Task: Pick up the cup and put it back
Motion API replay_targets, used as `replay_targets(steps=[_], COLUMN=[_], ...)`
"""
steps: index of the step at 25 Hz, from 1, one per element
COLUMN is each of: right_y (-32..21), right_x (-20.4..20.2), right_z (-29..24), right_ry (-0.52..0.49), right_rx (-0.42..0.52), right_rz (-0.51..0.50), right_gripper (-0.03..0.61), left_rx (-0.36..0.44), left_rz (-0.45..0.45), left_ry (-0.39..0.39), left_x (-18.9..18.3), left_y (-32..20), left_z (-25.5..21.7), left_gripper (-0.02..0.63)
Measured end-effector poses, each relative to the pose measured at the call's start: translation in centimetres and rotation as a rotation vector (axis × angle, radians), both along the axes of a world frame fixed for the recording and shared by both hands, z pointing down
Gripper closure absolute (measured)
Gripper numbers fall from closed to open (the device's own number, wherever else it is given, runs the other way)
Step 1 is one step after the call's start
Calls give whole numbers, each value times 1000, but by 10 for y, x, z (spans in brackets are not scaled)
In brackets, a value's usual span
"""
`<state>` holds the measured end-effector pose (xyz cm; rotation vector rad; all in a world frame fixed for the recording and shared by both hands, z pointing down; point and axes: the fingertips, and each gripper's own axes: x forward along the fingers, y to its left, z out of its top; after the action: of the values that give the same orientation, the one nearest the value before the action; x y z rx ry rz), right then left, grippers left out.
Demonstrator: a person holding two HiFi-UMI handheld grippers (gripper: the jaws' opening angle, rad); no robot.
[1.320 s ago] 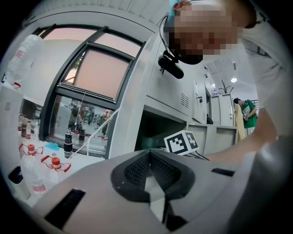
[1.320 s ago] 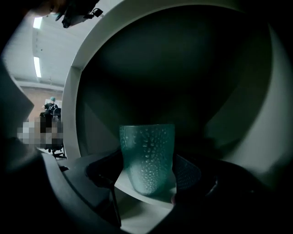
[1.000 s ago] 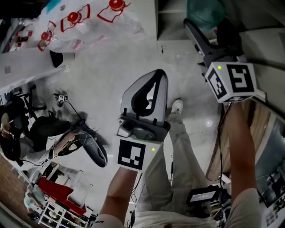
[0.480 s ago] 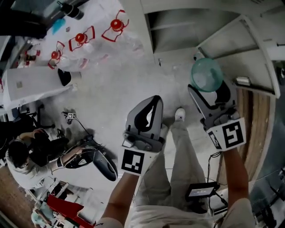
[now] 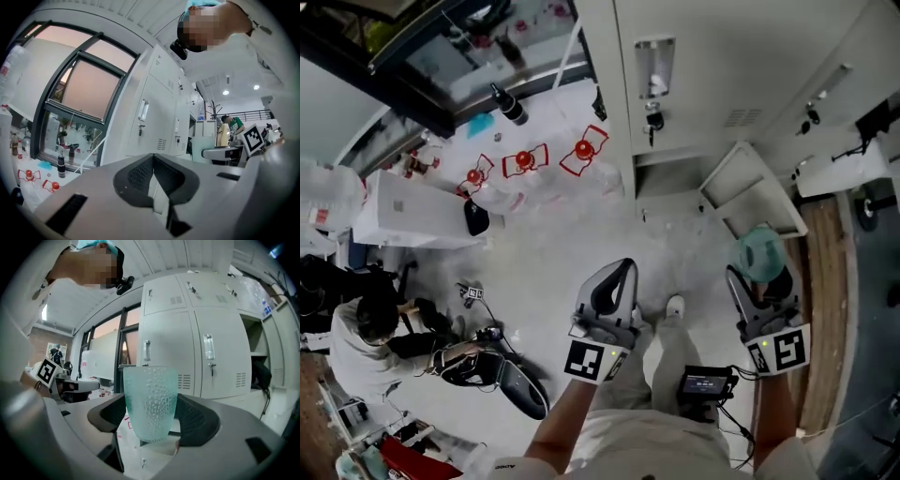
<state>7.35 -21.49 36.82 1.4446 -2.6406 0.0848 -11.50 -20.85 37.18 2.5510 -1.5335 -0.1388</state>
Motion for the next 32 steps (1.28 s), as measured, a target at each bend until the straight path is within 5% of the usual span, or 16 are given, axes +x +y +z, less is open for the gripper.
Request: replay_targets(steps=[8,15,22,32], right_y=[47,101,138,169], right_x=[31,52,2,-38], right_z=[-110,-154,-161,-176], right_ry=[52,0,-82,-141], right_rx=[108,71,67,103], right_rz=[70,84,33,-167], right_gripper=[236,236,236,236], left_rx=[67,52,86,165], left_rz=[45,95,99,44], left_ry=[12,-2,-10,-15], left_x=[-2,-14,-18,12], left_y=[39,75,93,126], left_z=[-105,-137,-152,-182], left_gripper=[605,604,605,606])
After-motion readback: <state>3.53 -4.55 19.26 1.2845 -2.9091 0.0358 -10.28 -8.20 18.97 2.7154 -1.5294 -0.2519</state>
